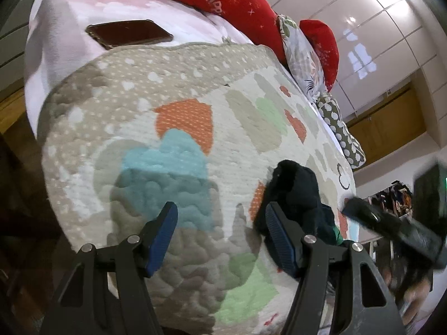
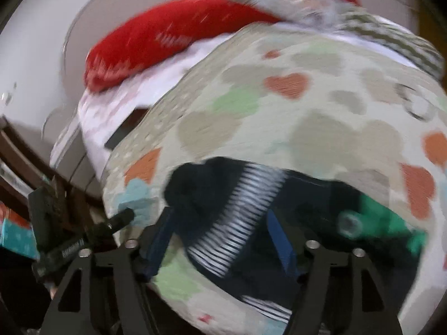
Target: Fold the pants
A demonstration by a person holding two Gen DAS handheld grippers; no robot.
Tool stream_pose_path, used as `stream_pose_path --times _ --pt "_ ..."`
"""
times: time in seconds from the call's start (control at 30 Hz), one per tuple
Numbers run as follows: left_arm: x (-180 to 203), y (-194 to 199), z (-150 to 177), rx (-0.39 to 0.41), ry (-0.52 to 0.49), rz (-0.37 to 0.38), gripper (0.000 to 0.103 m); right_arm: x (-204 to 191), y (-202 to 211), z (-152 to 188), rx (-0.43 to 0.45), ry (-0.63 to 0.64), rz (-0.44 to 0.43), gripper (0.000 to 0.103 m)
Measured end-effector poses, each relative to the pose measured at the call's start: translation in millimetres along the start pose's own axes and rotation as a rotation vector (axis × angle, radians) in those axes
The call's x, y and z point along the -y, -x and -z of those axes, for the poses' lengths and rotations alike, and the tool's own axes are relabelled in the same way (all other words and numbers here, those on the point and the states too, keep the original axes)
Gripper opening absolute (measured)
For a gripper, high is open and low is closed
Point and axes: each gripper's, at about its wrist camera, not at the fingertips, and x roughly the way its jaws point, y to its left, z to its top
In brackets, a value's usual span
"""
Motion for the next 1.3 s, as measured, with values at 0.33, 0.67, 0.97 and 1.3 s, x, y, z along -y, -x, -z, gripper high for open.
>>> stream_pose_path --times 0.33,0.67,0.97,1.3 --pt "-10.6 -2.6 8.7 -0.017 -0.021 0.015 0.065 -58.5 -129.5 -27.8 -0.334 0.16 0.301 0.076" --pt "26.1 -21.5 21.1 -0.06 -0.124 0.032 0.065 -32.8 -85.3 -17.4 -0.193 0.093 0.237 0.032" --pt "103.2 -55.5 42.6 -0.158 -0.293 0.096 0.064 11.5 -6.9 -15.1 -0.011 -0.098 -0.018 0.033" --pt "180.3 -63.9 78.9 -0.248 -0.44 0.152 0.065 125.7 66.4 36.8 0.148 -0.326 -0.07 0.033"
